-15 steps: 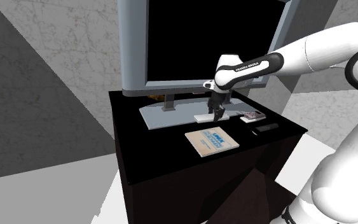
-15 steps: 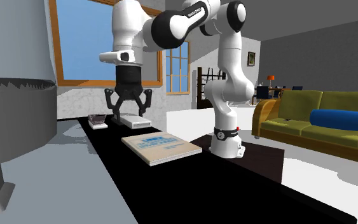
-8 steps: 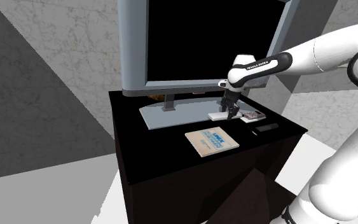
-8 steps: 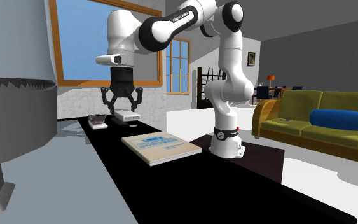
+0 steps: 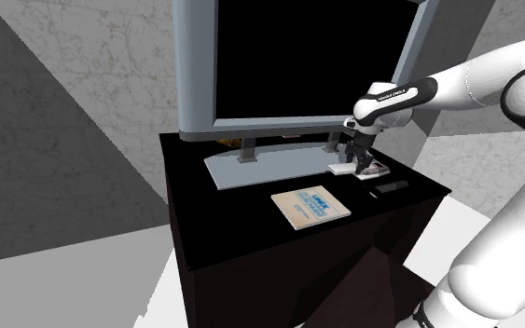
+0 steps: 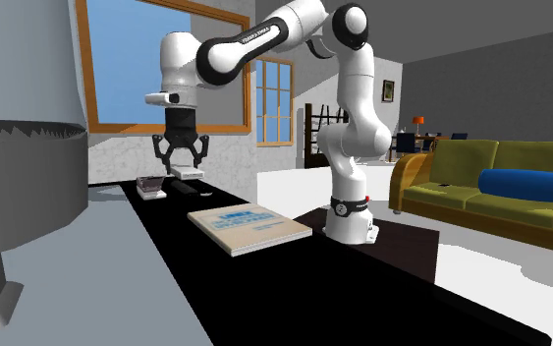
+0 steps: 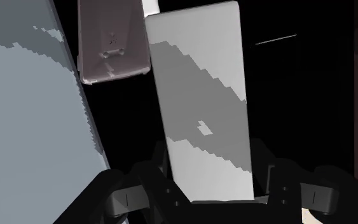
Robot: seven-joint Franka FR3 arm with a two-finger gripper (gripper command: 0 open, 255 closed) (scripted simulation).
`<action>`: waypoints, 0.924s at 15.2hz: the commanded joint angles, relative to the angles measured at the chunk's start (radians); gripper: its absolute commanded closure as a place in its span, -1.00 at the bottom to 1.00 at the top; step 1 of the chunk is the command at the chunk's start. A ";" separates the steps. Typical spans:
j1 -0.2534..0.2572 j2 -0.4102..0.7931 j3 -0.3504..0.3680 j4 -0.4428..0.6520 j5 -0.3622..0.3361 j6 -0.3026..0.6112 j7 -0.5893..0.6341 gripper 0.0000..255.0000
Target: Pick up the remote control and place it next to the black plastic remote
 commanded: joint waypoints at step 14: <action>-0.199 0.223 -0.167 0.249 0.132 -0.060 -0.427 1.00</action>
